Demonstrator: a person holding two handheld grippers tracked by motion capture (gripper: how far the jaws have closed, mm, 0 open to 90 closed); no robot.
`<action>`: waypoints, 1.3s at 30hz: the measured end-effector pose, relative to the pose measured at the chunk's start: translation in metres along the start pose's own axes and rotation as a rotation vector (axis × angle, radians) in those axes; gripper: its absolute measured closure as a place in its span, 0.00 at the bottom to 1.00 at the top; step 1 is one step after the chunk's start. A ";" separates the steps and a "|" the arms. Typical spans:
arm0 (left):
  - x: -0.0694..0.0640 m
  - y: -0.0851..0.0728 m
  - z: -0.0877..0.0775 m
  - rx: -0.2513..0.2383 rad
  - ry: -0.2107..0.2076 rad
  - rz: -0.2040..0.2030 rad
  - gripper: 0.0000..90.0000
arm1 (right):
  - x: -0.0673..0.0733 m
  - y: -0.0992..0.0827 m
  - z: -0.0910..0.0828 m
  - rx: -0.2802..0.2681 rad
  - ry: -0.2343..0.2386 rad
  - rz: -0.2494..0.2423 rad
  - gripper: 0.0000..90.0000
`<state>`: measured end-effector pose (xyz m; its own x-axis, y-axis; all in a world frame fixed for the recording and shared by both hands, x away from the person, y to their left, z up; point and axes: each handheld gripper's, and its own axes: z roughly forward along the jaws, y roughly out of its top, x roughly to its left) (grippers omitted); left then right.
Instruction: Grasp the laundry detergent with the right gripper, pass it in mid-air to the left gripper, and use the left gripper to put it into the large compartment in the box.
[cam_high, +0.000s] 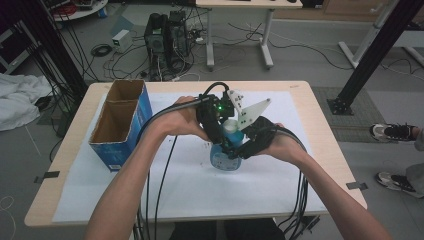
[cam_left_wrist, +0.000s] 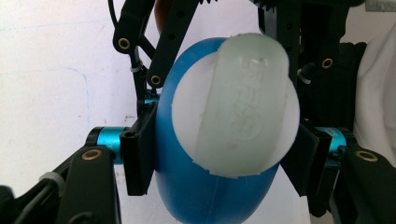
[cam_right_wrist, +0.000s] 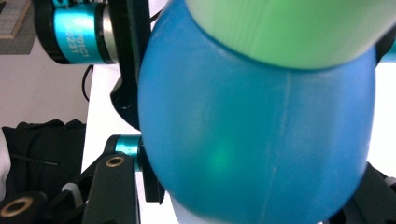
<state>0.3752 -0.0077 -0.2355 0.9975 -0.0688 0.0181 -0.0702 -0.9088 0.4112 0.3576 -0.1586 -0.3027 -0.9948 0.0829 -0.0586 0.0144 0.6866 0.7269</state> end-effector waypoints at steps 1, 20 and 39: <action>0.000 0.000 0.000 -0.004 0.001 -0.004 0.41 | 0.000 0.000 0.000 0.001 0.001 -0.004 0.49; -0.003 0.000 0.000 -0.009 0.010 0.002 0.41 | -0.001 -0.001 -0.001 0.000 0.014 -0.043 0.47; -0.005 -0.003 -0.003 -0.009 0.014 -0.017 0.41 | 0.004 -0.001 -0.001 0.032 0.007 0.050 0.41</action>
<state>0.3705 -0.0039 -0.2342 0.9986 -0.0480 0.0237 -0.0535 -0.9060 0.4200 0.3534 -0.1602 -0.3030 -0.9935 0.1125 -0.0183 0.0668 0.7049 0.7062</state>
